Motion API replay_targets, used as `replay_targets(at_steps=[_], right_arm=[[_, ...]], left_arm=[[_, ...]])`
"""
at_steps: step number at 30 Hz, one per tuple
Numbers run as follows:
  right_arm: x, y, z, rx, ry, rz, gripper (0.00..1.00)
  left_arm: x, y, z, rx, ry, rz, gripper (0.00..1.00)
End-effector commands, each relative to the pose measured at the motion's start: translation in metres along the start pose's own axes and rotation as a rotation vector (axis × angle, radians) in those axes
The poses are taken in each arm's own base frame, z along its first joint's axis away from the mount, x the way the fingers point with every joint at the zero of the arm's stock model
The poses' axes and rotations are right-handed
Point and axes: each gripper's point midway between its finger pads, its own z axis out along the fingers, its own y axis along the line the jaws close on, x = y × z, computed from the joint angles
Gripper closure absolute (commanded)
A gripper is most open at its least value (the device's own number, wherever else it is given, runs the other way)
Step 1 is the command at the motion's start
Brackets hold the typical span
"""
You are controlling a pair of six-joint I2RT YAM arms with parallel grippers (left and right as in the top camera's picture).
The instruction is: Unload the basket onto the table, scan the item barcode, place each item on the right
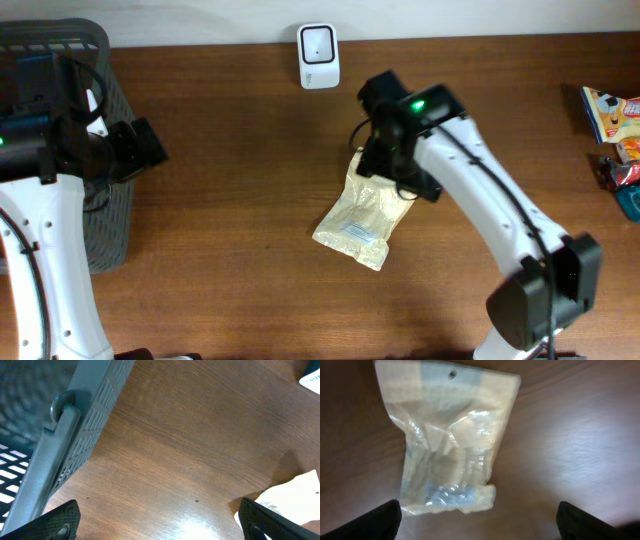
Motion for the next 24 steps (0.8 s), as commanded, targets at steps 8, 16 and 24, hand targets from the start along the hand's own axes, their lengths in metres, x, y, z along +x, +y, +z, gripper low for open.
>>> replay_targets(at_steps=[8,16,24], right_arm=[[0.026,0.014,0.09,-0.094,0.069,0.133,0.01],[0.039,0.009,0.118,-0.105,0.091,0.199,0.0],[0.043,0.036,0.125,-0.149,0.032,0.073,0.05]], left_arm=[[0.001,0.0,0.0,0.006,0.001,-0.013,0.01],[0.001,0.0,0.0,0.006,0.001,-0.013,0.01],[0.001,0.0,0.0,0.007,0.001,-0.013,0.01]])
